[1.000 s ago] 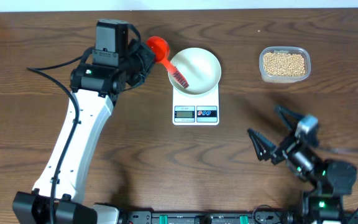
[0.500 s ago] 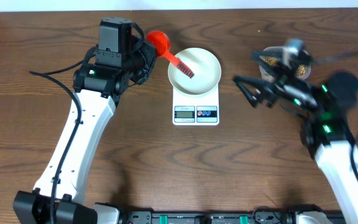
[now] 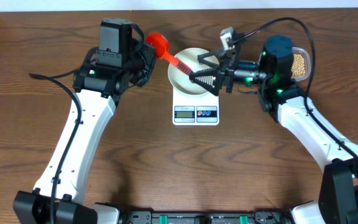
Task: Scoop item into bowl and weigh 50g on scale
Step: 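Reach the right gripper to the scoop handle above the bowl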
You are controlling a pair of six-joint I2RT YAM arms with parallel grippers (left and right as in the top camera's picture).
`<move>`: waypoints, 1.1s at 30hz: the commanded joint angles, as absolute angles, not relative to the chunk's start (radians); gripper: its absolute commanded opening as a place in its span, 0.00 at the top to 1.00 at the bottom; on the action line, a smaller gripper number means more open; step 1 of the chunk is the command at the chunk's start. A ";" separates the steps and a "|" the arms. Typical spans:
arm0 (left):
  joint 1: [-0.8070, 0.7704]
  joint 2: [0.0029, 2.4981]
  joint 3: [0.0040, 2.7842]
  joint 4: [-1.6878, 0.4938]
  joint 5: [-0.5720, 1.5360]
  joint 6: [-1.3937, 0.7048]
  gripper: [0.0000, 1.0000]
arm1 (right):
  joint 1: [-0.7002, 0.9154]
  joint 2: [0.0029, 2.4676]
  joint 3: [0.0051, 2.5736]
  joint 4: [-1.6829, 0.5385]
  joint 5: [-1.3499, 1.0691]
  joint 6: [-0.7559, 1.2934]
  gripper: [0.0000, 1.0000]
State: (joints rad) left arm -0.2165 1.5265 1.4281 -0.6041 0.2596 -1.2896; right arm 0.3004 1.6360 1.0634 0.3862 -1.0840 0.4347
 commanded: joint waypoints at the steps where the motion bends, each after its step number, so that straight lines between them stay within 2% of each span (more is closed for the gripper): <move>1: -0.215 1.532 1.429 -0.667 0.241 -1.443 0.93 | 0.322 1.633 1.086 0.393 -1.106 0.441 0.01; 3: -0.215 1.532 1.428 -0.733 0.221 -1.521 0.93 | 0.330 1.633 1.087 0.393 -1.105 0.467 0.01; 7: -0.215 1.536 1.428 -0.809 0.213 -1.543 0.93 | 0.350 1.633 1.086 0.392 -1.105 0.554 0.01; 8: -0.215 1.536 1.428 -0.827 0.213 -1.543 0.93 | 0.355 1.633 1.086 0.389 -1.105 0.556 0.13; 10: -0.215 1.536 1.427 -0.851 0.212 -1.543 0.93 | 0.363 1.635 1.086 0.357 -1.070 0.604 0.48; 12: -0.215 1.536 1.425 -0.869 0.212 -1.542 0.93 | 0.372 1.636 1.086 0.317 -1.026 0.661 0.64; 15: -0.215 1.536 1.417 -0.879 0.212 -1.509 0.93 | 0.389 1.637 1.086 0.279 -0.962 0.723 0.68; 22: -0.216 1.540 1.408 -0.897 0.213 -1.472 0.93 | 0.438 1.637 1.086 0.275 -0.930 0.844 0.65; 33: -0.216 1.551 1.408 -0.901 0.213 -1.471 0.93 | 0.477 1.638 1.086 0.213 -0.880 0.959 0.78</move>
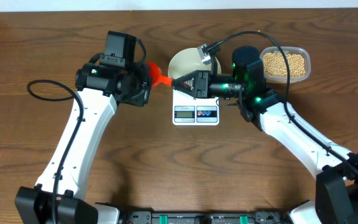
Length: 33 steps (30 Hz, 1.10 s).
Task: Scoop item into bowl and weigh 50g on scale
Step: 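Reach the right gripper to the scoop handle above the bowl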
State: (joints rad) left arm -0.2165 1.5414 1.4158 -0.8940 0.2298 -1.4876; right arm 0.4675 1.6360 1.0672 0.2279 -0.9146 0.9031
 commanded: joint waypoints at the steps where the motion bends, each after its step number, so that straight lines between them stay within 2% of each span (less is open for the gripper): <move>1: -0.216 1.551 1.408 -0.901 0.213 -1.471 0.93 | 0.479 1.639 1.086 0.212 -0.877 0.966 0.78; 11: -0.245 1.551 1.408 -0.889 0.216 -1.472 0.93 | 0.521 1.639 1.086 0.210 -0.844 0.999 0.82; 15: -0.253 1.551 1.408 -0.884 0.216 -1.472 0.92 | 0.525 1.639 1.086 0.200 -0.818 1.016 0.87; 33: -0.253 1.551 1.408 -0.882 0.216 -1.472 0.93 | 0.485 1.639 1.086 0.221 -0.782 1.043 0.88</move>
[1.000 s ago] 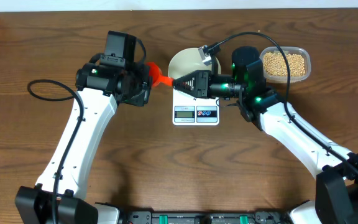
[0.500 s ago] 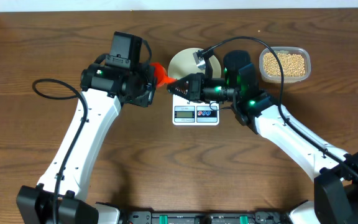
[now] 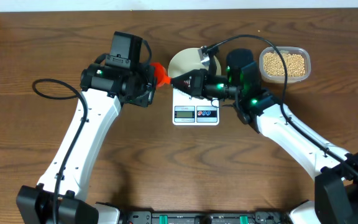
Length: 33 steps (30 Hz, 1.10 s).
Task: Scoop item into bowl and weigh 50g on scale
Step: 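Reach the right gripper to the scoop handle above the bowl, then grasp the scoop handle with the right gripper, release left gripper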
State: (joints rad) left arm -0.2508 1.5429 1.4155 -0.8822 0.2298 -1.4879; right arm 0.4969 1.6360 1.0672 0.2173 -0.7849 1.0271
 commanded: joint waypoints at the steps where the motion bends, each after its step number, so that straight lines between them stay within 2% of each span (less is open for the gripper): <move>1: -0.253 1.551 1.408 -0.882 0.216 -1.472 0.92 | 0.484 1.639 1.086 0.221 -0.786 1.043 0.89; 33: -0.253 1.551 1.408 -0.877 0.216 -1.479 0.93 | 0.486 1.639 1.086 0.213 -0.838 1.088 0.92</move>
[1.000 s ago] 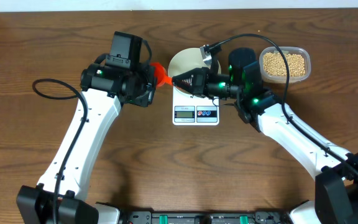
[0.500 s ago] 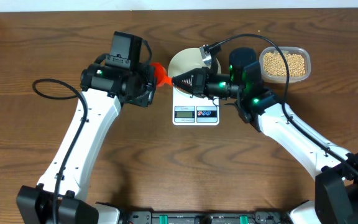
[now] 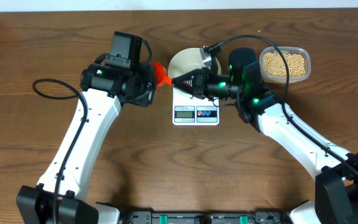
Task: Scoop item into bowl and weigh 50g on scale
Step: 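Grasp the scoop handle with the right gripper, release left gripper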
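A red scoop (image 3: 159, 73) hangs just left of the cream bowl (image 3: 184, 60), which stands on the white scale (image 3: 196, 107). My left gripper (image 3: 150, 79) is shut on the scoop's bowl end, with its fingers mostly hidden under the wrist. My right gripper (image 3: 176, 80) reaches in from the right over the scale. Its fingers are drawn together to a point on the scoop's handle end. The clear tub of soybeans (image 3: 283, 63) sits at the far right back.
The right arm's body lies across the scale's platform and hides the bowl's near rim. A black cable loops on the table left of the left arm (image 3: 48, 87). The table's back edge runs just behind the bowl and tub.
Almost nothing has changed. The right wrist sits slightly further right; both grippers and the scoop stay where they were.
At first my left gripper held the scoop with its handle over the bowl, and my right gripper stood open over the bowl's right side. Then the scoop was left of the bowl with the right gripper open near its handle. After that the right fingers were closed on the handle, as they are now.
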You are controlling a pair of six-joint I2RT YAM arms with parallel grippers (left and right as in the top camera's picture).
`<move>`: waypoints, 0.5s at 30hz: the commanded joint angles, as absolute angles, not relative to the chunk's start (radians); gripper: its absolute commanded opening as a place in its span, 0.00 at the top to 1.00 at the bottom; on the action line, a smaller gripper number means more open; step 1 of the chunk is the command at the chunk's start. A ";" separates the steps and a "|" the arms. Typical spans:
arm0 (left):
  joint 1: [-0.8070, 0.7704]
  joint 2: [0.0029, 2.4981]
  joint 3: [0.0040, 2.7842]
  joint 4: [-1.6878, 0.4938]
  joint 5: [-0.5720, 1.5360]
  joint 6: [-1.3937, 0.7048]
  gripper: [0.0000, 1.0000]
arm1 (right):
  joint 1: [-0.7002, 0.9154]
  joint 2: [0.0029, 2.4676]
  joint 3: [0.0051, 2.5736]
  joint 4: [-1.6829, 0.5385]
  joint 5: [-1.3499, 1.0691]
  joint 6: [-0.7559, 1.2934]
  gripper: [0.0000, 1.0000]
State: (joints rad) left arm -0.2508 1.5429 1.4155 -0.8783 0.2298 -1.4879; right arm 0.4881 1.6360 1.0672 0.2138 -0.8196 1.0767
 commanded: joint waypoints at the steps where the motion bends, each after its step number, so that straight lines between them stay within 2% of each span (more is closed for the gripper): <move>1: -0.253 1.551 1.408 -0.877 0.216 -1.479 0.93 | 0.486 1.639 1.086 0.213 -0.837 1.088 0.96; 2: -0.253 1.551 1.408 -0.877 0.216 -1.479 0.93 | 0.486 1.639 1.086 0.212 -0.837 1.088 0.99; 7: -0.253 1.551 1.408 -0.878 0.216 -1.479 0.92 | 0.486 1.639 1.086 0.213 -0.837 1.086 0.99; 8: -0.253 1.551 1.408 -0.878 0.216 -1.479 0.90 | 0.485 1.639 1.086 0.213 -0.837 1.083 0.99; 11: -0.253 1.551 1.408 -0.878 0.216 -1.479 0.71 | 0.484 1.639 1.086 0.212 -0.837 1.066 0.99; 12: -0.253 1.551 1.408 -0.878 0.216 -1.479 0.60 | 0.483 1.639 1.086 0.212 -0.837 1.056 0.99; 13: -0.253 1.551 1.408 -0.878 0.216 -1.479 0.42 | 0.476 1.639 1.086 0.207 -0.837 1.043 0.99; 15: -0.253 1.551 1.408 -0.879 0.216 -1.478 0.36 | 0.462 1.639 1.086 0.194 -0.837 1.030 0.99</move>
